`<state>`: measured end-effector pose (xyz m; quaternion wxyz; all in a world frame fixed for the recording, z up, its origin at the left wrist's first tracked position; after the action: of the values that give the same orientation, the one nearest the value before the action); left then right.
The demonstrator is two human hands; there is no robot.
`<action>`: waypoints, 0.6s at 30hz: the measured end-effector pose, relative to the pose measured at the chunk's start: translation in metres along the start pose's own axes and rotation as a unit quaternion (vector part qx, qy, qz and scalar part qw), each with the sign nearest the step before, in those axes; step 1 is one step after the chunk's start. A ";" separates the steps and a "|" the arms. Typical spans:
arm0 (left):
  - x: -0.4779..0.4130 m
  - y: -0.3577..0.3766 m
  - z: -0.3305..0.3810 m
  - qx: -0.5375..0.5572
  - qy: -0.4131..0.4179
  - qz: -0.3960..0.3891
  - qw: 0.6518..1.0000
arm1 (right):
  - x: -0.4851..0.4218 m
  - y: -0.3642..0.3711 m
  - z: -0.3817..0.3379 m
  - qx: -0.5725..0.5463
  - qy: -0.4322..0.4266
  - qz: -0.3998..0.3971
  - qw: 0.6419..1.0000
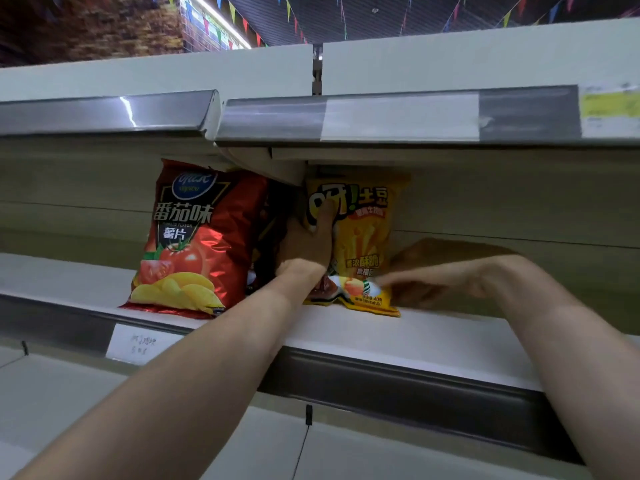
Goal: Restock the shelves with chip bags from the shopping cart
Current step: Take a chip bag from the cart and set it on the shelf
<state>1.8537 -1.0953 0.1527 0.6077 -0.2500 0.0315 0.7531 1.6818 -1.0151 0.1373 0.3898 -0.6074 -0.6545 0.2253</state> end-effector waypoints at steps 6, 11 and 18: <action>0.004 0.001 0.001 0.045 -0.022 -0.020 0.999 | 0.001 0.018 0.009 0.136 0.025 -0.066 0.988; 0.013 0.013 -0.011 0.006 -0.080 -0.092 0.993 | -0.002 0.013 0.013 0.165 0.040 -0.052 0.984; 0.005 -0.005 0.003 0.005 0.014 0.015 1.000 | 0.008 0.005 0.000 0.076 -0.023 0.003 0.997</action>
<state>1.8568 -1.0885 0.1551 0.5971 -0.2576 0.0474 0.7582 1.6855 -1.0069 0.1353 0.4191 -0.5724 -0.6425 0.2898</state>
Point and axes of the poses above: each hand's wrist, its own x-axis away from the middle knuckle, its own y-axis out of the palm, z = x × y, the point moved 8 cm from there along -x, towards the middle knuckle, and after that the axes turned 4 degrees about y, right-handed, at the moved point
